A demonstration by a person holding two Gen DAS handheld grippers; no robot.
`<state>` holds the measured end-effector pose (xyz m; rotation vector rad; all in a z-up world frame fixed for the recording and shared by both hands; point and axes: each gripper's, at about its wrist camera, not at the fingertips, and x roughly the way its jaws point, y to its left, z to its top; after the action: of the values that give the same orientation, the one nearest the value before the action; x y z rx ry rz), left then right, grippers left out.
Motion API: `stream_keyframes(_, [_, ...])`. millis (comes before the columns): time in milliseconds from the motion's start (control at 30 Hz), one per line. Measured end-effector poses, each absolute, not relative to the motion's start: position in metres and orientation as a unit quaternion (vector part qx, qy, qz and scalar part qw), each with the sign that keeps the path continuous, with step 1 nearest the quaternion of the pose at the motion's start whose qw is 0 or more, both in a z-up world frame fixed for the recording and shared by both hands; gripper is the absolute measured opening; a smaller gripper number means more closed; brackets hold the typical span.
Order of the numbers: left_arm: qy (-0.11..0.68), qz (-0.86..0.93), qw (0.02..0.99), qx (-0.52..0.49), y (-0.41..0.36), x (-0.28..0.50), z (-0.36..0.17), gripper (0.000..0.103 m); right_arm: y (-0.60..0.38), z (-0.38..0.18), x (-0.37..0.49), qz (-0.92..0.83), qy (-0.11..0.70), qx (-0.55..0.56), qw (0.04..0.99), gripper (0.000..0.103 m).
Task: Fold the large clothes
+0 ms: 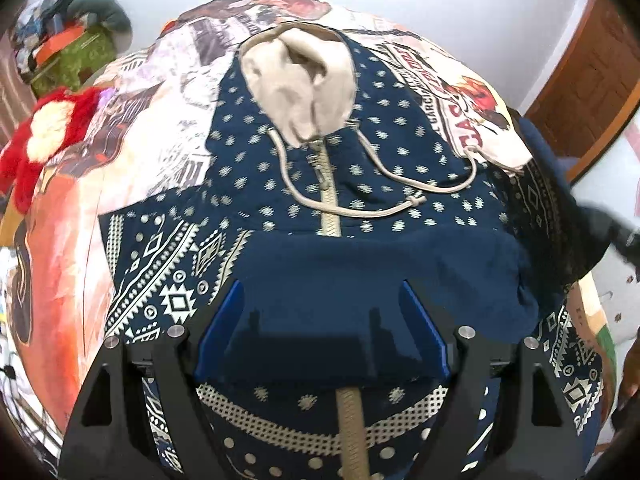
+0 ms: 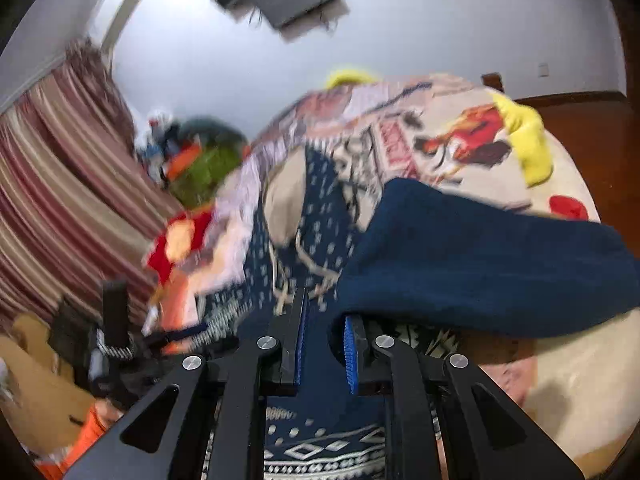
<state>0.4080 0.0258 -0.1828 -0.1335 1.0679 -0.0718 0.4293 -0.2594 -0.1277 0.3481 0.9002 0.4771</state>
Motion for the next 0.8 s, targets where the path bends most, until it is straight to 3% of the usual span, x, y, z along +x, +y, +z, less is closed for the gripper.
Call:
stream_keyframes(333, [0.496,-0.044,0.865,-0.057,0.021,0.399,-0.163,0.080,-0.267,-0.201,0.434,0.159,0.599,0.177,0.764,0.016])
stream_keyframes(567, [0.470,-0.103,0.877,-0.004,-0.045,0.406,-0.126,0.080,-0.318,-0.195,0.410,0.164,0.579,0.227,0.766,0.017])
stream_keyframes(800, [0.483,-0.203,0.847,0.090,-0.167,0.427,-0.124,0.080,-0.385,-0.160,0.383,0.119,0.507,0.231,0.822,0.017])
